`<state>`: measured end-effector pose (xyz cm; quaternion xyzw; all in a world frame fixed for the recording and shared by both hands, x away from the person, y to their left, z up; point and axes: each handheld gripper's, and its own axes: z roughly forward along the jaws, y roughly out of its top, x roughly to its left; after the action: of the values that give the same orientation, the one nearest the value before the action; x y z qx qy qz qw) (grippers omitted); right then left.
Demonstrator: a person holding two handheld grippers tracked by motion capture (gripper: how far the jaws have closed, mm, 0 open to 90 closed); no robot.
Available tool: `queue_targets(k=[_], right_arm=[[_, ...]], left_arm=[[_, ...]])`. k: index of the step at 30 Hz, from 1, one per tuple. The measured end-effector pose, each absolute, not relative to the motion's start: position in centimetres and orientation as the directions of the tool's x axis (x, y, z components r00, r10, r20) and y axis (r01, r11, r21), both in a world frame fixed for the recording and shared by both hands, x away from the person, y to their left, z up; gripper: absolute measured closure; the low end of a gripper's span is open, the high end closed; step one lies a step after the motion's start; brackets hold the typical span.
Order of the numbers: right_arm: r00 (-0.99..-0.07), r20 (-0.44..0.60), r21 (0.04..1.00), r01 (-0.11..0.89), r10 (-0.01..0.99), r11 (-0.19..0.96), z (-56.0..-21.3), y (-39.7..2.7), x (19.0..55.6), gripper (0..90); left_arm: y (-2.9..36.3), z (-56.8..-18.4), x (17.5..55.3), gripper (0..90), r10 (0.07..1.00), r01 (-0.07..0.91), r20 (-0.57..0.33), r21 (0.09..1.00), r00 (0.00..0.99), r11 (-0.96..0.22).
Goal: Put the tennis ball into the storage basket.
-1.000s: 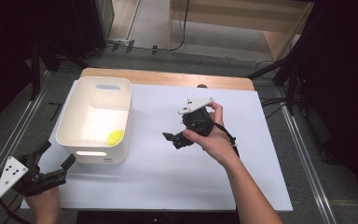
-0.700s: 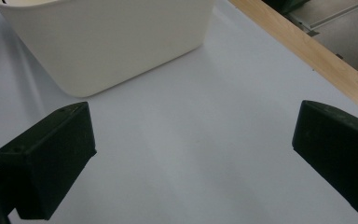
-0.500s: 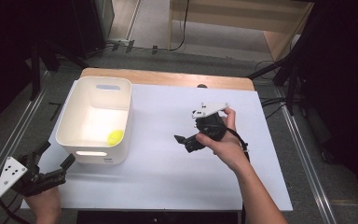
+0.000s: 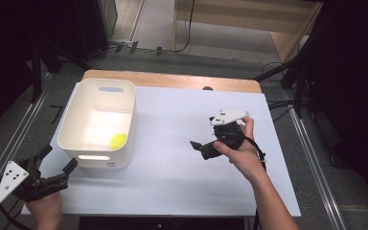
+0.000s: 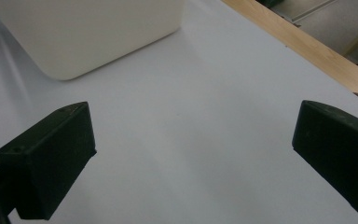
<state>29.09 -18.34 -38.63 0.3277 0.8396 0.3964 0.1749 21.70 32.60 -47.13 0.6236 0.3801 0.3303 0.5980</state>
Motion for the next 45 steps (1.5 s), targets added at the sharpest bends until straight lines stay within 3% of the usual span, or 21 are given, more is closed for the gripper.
queue_targets(k=[45], right_arm=[[-0.585,0.051,0.831,0.474,0.81,0.29,-44.0,-27.3,25.2,0.0]], left_arm=[[32.5,-47.1,21.7,5.8,0.869,0.08,-0.039,0.997,0.493,-0.001]])
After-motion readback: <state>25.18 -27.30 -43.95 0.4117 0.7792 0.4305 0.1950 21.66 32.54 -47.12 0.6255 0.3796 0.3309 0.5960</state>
